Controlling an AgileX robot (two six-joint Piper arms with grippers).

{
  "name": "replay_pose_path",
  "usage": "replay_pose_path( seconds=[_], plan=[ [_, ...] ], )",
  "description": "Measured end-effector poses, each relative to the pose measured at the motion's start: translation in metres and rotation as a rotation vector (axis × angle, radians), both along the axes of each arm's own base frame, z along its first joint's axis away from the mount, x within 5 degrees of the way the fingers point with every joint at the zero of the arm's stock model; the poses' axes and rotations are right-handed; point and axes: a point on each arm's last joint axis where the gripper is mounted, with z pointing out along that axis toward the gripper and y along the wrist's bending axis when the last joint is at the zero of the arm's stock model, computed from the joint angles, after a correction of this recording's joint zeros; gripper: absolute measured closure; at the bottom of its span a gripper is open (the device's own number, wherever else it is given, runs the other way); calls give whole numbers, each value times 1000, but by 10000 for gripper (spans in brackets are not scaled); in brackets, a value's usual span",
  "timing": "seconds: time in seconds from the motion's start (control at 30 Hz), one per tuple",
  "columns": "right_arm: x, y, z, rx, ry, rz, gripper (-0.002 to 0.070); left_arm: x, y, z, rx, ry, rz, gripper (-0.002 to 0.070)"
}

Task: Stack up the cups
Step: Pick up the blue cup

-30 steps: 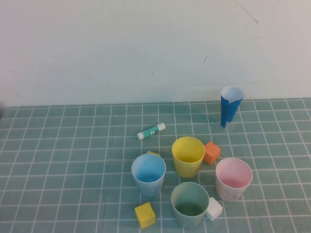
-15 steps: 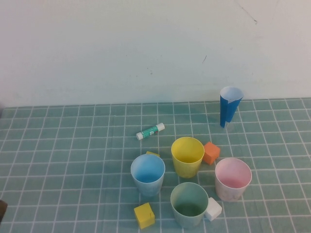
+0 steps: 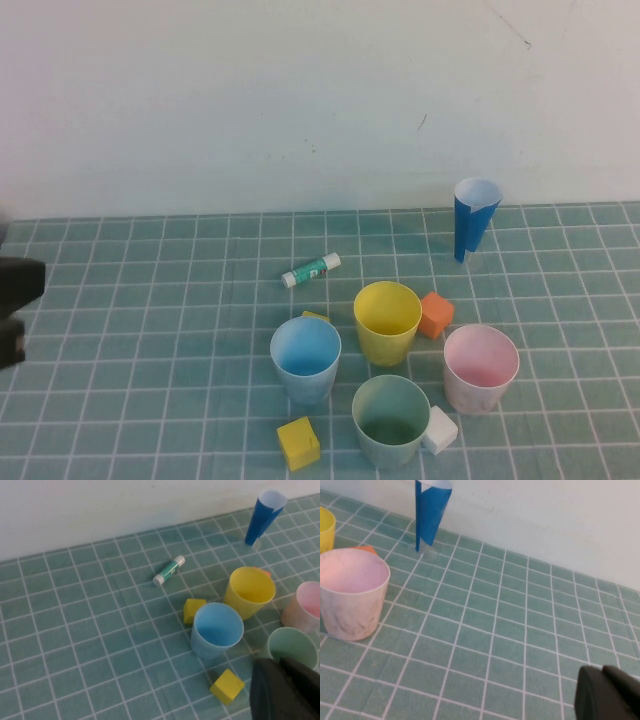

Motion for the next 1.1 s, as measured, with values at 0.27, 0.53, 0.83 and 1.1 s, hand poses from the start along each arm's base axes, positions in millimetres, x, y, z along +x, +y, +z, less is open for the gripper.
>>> replay_pose_path(
  seconds=[0.27,0.53,0.83,1.1],
  plan=[
    [0,0,0,0,0,0,679,77,-3,-18,61,208,-34,677],
    [0,0,0,0,0,0,679,126,-53,-73,208,434,-194,677],
    [0,0,0,0,0,0,679,169,-107,-100,313,544,-246,676],
    [0,0,0,0,0,0,679,205,-129,-133,354,634,-239,405]
  ],
)
